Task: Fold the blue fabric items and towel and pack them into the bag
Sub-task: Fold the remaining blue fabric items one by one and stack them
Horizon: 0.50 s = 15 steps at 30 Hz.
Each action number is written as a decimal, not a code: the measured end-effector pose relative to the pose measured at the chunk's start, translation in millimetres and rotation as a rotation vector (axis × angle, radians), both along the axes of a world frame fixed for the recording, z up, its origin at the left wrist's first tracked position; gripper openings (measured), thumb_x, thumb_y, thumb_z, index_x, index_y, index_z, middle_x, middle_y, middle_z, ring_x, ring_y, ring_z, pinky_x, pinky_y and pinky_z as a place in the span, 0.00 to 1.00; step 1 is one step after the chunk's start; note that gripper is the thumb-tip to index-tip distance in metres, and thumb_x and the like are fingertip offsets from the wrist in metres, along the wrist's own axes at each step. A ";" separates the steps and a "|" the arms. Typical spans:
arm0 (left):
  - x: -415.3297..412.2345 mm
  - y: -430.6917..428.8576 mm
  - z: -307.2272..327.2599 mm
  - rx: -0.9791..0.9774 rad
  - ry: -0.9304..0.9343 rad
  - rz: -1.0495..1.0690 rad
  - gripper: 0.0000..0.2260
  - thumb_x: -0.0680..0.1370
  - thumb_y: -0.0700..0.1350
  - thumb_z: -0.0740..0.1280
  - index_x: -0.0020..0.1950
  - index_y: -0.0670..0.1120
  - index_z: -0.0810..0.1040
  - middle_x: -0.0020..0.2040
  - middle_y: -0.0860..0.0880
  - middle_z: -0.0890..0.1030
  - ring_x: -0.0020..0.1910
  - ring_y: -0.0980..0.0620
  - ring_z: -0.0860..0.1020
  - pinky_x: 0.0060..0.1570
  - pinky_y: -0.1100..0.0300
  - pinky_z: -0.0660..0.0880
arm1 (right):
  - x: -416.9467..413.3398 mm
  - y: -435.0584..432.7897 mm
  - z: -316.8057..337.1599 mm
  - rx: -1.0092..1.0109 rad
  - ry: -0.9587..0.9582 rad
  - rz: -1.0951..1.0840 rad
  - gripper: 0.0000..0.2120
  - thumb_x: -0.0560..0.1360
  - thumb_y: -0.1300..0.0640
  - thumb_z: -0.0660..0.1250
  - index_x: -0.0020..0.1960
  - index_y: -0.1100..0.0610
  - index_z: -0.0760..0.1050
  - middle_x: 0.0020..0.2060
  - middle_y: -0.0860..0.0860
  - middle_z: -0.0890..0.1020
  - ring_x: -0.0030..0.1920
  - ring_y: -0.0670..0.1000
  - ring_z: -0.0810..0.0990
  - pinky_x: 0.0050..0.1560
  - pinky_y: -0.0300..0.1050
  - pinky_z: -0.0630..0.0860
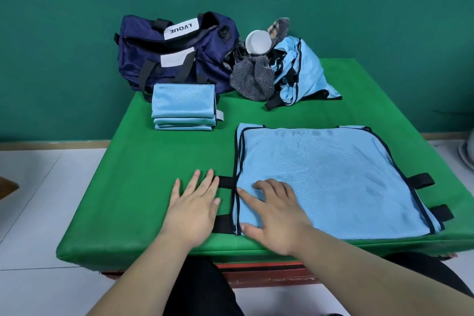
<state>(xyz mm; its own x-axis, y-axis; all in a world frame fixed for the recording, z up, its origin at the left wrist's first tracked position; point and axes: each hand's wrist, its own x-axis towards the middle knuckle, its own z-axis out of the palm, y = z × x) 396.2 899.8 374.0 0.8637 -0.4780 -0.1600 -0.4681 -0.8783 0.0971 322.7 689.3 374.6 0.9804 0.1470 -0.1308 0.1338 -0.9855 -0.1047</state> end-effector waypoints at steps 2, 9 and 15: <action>-0.2 0.5 -3.1 -0.003 -0.011 0.017 0.25 0.84 0.56 0.43 0.81 0.53 0.44 0.80 0.58 0.39 0.79 0.52 0.37 0.77 0.41 0.39 | 0.4 0.2 0.2 0.003 0.001 0.004 0.37 0.74 0.28 0.47 0.80 0.39 0.47 0.76 0.51 0.58 0.75 0.58 0.51 0.76 0.59 0.46; 0.2 -0.2 -2.1 0.014 0.009 0.020 0.25 0.84 0.56 0.43 0.81 0.53 0.44 0.80 0.58 0.38 0.79 0.51 0.37 0.76 0.41 0.39 | 1.1 -0.1 0.5 -0.005 0.008 0.023 0.37 0.74 0.28 0.46 0.80 0.40 0.46 0.77 0.52 0.57 0.76 0.58 0.51 0.76 0.59 0.45; 5.9 -5.2 16.3 -0.021 0.174 0.060 0.25 0.85 0.56 0.45 0.82 0.54 0.47 0.80 0.58 0.41 0.79 0.51 0.37 0.76 0.40 0.38 | -8.4 -11.7 6.9 0.117 0.016 0.056 0.31 0.82 0.39 0.49 0.81 0.45 0.45 0.80 0.50 0.54 0.79 0.53 0.47 0.78 0.56 0.36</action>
<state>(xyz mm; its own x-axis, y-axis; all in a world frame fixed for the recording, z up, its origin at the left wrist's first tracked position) 402.0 894.6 390.3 0.8511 -0.4310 -0.2999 -0.3891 -0.9012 0.1908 314.3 677.6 381.5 0.9682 0.2166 -0.1251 0.1855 -0.9573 -0.2216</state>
